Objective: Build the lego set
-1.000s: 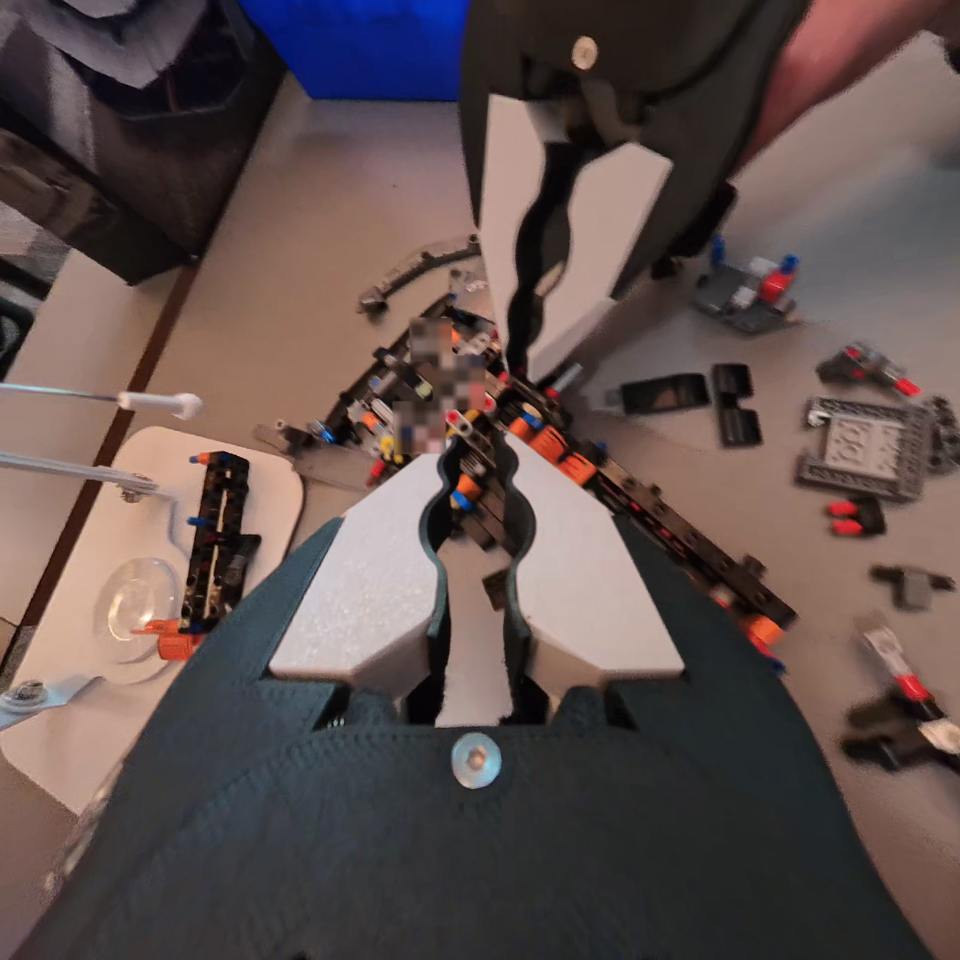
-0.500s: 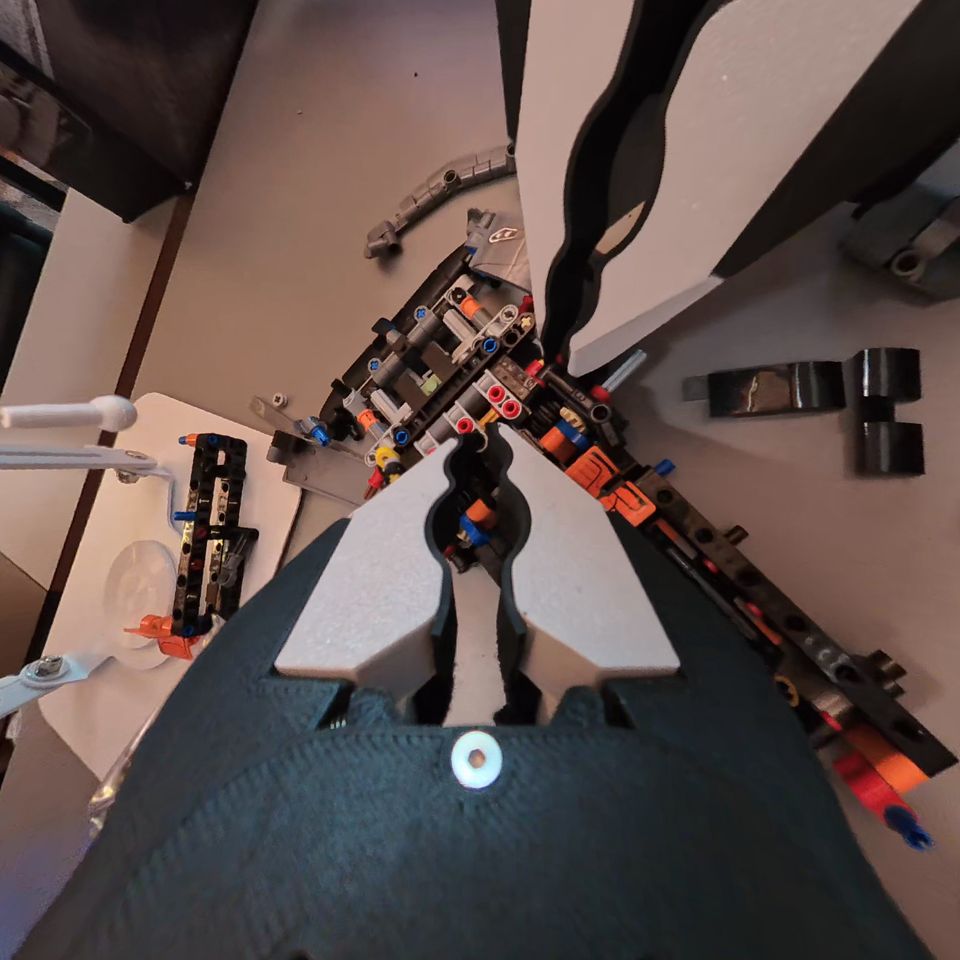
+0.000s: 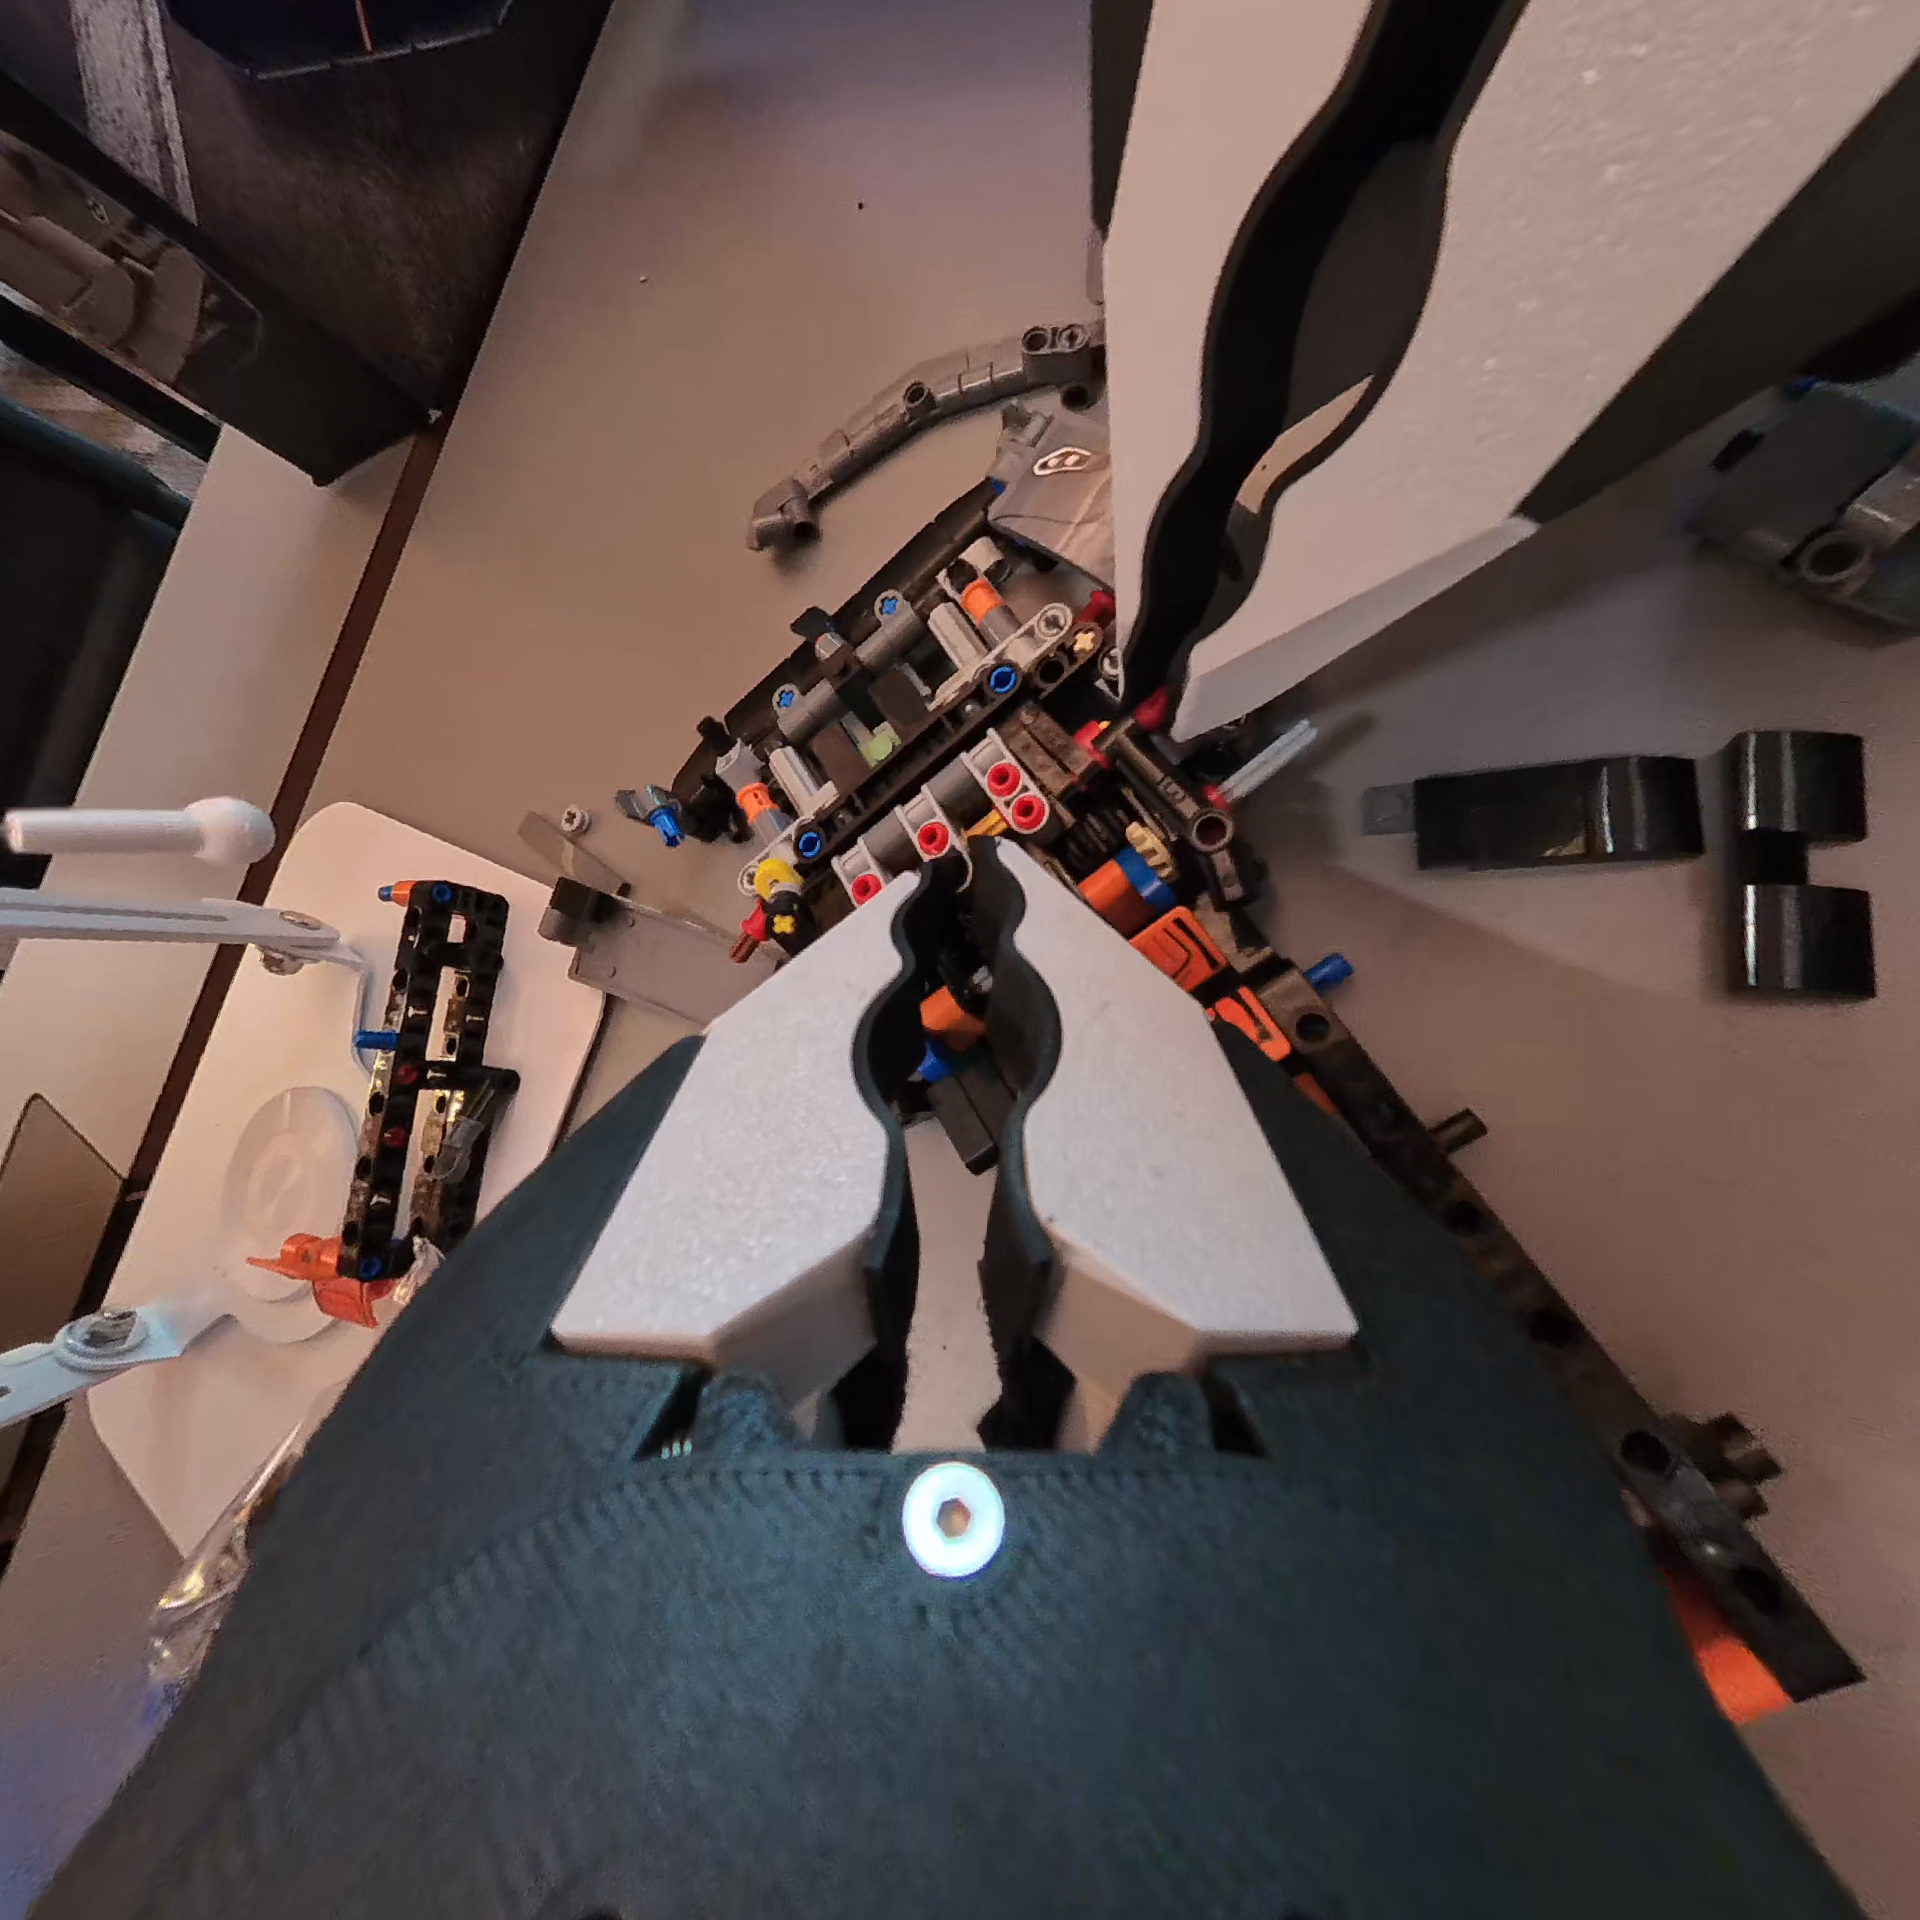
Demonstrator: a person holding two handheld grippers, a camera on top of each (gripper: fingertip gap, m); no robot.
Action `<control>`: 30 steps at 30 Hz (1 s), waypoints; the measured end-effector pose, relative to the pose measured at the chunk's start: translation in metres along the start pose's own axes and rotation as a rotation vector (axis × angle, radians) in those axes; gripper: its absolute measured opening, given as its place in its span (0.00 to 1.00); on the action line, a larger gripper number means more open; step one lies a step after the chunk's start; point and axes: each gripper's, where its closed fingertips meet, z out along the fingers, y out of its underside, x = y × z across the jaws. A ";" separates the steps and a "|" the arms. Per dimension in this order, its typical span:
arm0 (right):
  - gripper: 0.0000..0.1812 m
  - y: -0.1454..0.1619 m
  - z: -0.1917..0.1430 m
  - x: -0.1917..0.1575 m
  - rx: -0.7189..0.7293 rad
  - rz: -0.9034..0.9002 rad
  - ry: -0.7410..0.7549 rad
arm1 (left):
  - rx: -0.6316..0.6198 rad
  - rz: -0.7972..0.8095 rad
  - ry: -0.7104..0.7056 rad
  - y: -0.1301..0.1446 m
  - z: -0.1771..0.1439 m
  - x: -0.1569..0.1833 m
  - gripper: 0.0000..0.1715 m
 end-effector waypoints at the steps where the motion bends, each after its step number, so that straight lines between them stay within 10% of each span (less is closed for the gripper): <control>1: 0.00 0.003 -0.001 -0.001 -0.015 -0.005 -0.003 | 0.008 -0.013 0.008 -0.001 0.000 0.000 0.03; 4: 0.00 0.028 -0.008 -0.004 -0.042 0.025 -0.029 | -0.082 -0.051 -0.155 0.027 -0.004 -0.040 0.03; 8: 0.00 -0.003 -0.022 -0.003 0.121 0.051 -0.015 | 0.024 -0.102 0.016 0.008 -0.003 -0.013 0.03; 22: 0.01 -0.009 0.006 -0.002 0.037 -0.042 0.014 | 0.025 -0.141 0.115 0.000 -0.005 0.000 0.03; 30: 0.01 -0.007 0.004 -0.004 -0.002 -0.107 0.104 | -0.040 -0.043 -0.010 0.001 0.001 -0.001 0.04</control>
